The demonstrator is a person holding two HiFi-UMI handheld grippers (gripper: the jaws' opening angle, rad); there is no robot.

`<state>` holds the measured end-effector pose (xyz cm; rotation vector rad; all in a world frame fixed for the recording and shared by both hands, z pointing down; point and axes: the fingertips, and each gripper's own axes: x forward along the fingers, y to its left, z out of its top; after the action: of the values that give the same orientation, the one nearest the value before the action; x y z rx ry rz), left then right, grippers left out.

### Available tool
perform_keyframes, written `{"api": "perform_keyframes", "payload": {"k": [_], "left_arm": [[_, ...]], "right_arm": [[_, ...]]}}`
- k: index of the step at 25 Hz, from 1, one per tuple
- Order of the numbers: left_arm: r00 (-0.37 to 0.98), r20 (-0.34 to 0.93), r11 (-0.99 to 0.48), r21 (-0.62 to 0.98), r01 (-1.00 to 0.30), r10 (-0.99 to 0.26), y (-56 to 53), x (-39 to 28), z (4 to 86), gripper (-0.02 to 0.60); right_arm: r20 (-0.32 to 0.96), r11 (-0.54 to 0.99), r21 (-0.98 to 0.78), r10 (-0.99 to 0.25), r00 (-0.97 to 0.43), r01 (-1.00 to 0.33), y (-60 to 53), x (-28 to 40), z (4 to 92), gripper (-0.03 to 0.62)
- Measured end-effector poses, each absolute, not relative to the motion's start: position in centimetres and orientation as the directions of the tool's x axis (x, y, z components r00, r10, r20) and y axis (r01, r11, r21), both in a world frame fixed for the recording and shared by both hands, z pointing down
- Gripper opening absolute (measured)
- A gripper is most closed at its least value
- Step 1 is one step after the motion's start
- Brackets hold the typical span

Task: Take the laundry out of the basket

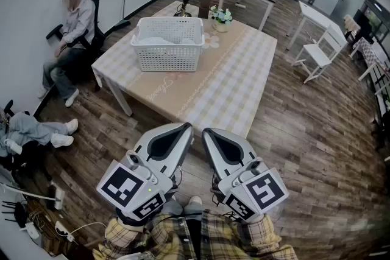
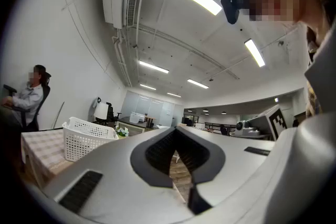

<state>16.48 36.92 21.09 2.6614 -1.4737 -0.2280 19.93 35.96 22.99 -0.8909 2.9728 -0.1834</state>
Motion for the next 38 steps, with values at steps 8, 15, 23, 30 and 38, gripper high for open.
{"api": "perform_keyframes", "payload": {"k": [8,15,23,30,38], "left_arm": [[0.512,-0.077,-0.518,0.148,-0.843,-0.855,37.1,17.2,21.4,0.011],[0.492,-0.078,-0.498,0.142,-0.855,-0.867,37.3,18.4,21.7,0.012],[0.453,-0.068,-0.458,0.128,-0.880,-0.889,37.7,19.4,22.8,0.012],[0.407,-0.049,-0.410,0.135,-0.902,-0.912,37.0,16.9,23.4,0.012],[0.405,-0.058,-0.409,0.146,-0.901,-0.912,33.9,9.9,24.4,0.012]], "right_arm": [[0.014,0.837,-0.116,-0.537,-0.843,-0.535,36.0,20.4,23.2,0.009],[0.007,0.846,-0.106,-0.525,-0.851,-0.522,36.0,21.7,23.4,0.009],[-0.009,0.856,-0.144,-0.503,-0.864,-0.496,35.6,23.6,24.3,0.009],[0.016,0.864,-0.177,-0.477,-0.879,-0.472,34.3,21.6,25.6,0.009],[0.037,0.862,-0.198,-0.469,-0.882,-0.467,31.4,14.7,27.0,0.010]]}}
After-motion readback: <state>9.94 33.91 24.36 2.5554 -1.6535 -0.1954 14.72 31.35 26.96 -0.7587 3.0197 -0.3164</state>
